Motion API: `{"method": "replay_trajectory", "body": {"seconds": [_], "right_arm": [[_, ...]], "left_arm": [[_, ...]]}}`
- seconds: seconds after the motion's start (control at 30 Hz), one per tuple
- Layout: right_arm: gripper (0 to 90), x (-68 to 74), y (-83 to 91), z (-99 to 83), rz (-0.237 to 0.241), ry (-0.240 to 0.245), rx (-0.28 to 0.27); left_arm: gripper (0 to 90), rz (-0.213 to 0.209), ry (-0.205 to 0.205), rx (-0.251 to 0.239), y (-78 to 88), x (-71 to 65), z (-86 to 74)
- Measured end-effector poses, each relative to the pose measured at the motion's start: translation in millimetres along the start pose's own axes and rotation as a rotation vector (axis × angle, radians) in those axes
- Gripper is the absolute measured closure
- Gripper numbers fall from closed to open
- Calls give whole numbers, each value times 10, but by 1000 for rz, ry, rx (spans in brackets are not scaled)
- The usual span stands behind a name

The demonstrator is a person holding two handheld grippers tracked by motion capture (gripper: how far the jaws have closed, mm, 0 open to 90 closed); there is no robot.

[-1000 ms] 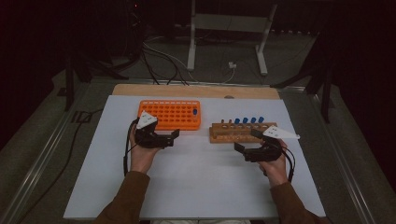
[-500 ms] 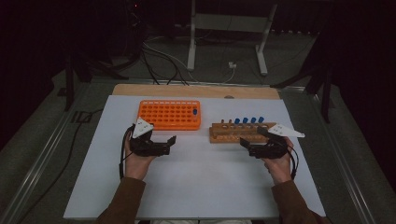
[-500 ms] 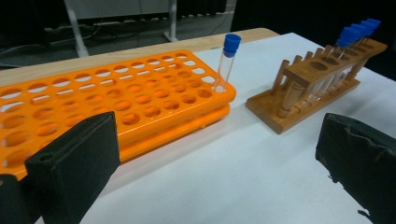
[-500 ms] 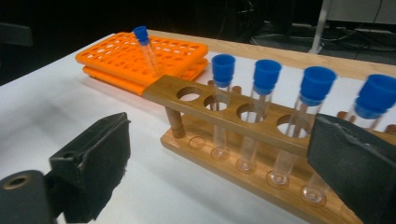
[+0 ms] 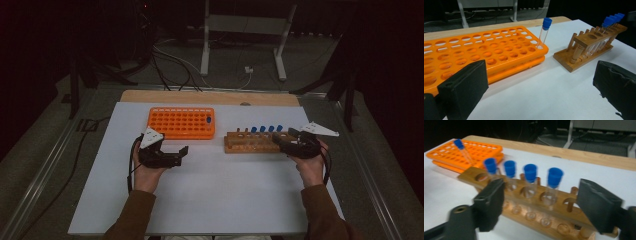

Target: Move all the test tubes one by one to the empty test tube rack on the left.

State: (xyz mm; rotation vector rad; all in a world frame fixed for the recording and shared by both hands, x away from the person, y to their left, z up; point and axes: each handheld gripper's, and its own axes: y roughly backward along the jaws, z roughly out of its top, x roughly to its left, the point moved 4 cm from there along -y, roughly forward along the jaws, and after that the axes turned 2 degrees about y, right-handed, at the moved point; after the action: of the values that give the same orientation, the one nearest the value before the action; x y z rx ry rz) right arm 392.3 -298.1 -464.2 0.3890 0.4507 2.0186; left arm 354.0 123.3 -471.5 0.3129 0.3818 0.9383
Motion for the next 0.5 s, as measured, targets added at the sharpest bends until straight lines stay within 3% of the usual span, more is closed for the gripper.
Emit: {"method": "replay_trajectory", "body": {"seconds": [0.23,0.5], "right_arm": [[628,-99,-167,-34,-20,32,39],[745,-73,-253,-54,-17,57,32]], "left_arm": [[8,16,17,-12,30,51,-2],[8,17,18,-14,19,37,-8]]}}
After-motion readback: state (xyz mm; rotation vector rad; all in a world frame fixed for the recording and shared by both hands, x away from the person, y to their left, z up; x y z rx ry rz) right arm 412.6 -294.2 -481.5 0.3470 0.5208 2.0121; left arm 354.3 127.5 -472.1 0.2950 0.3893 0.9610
